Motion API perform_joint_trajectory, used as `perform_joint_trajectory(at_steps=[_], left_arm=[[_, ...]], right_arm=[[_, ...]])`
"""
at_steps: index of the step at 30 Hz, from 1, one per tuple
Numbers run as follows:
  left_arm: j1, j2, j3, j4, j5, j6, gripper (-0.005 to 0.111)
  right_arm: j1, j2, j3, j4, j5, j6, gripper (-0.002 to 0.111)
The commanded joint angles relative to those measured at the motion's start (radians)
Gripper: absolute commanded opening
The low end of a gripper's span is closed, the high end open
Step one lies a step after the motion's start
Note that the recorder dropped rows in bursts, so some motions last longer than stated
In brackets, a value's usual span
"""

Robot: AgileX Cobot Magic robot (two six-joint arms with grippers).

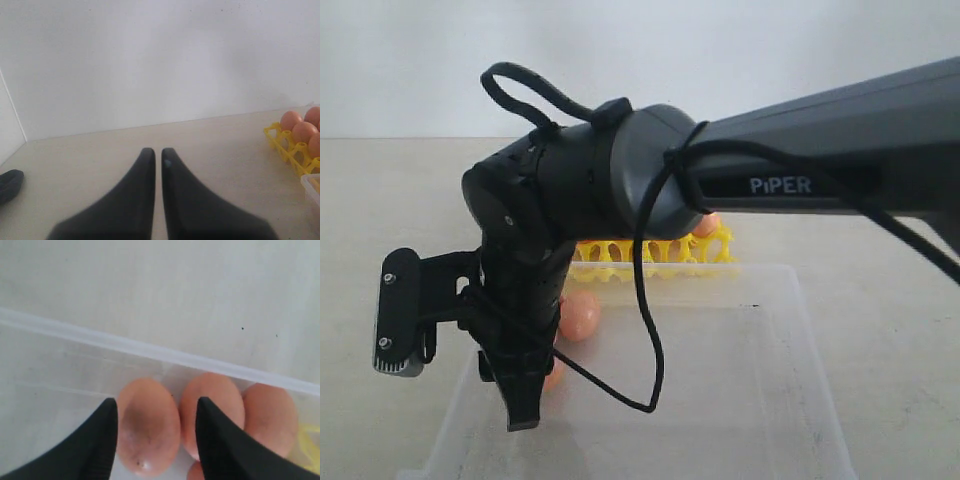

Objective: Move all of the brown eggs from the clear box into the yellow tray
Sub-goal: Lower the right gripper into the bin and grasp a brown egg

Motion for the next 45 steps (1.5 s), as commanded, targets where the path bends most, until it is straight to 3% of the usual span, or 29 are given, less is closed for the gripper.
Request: perform_joint_trajectory(at_steps=[1,25,27,32,39,45], left_arm=[[-0.006,-0.003,0.004,-0.003,-0.003,0.003,0.004],[-0.006,-0.003,0.004,-0.003,-0.003,0.003,0.004],[-0.006,-0.003,0.004,-0.003,-0.003,0.003,0.004],[-0.006,-0.003,0.004,-0.003,-0.003,0.003,0.004],[-0.006,-0.003,0.004,-0.003,-0.003,0.003,0.004],[-0.006,-0.003,0.004,-0.003,-0.003,0.003,0.004]], right_arm=[[0.001,0.031,-0.003,0.001,0.03,-0.014,0.042],[0.001,0.105,-0.001,-0.019,0.063,0.004,0.041],[0.001,0.105,-0.001,-0.021,0.068,0.024,0.035],[0.001,0.105,-0.001,-0.021,0.111,0.026,0.002],[0.001,0.084,-0.001,-0.021,0.193,0.077,0.0],[0.001,0.009,-0.001,0.081,0.147,0.16,0.0]])
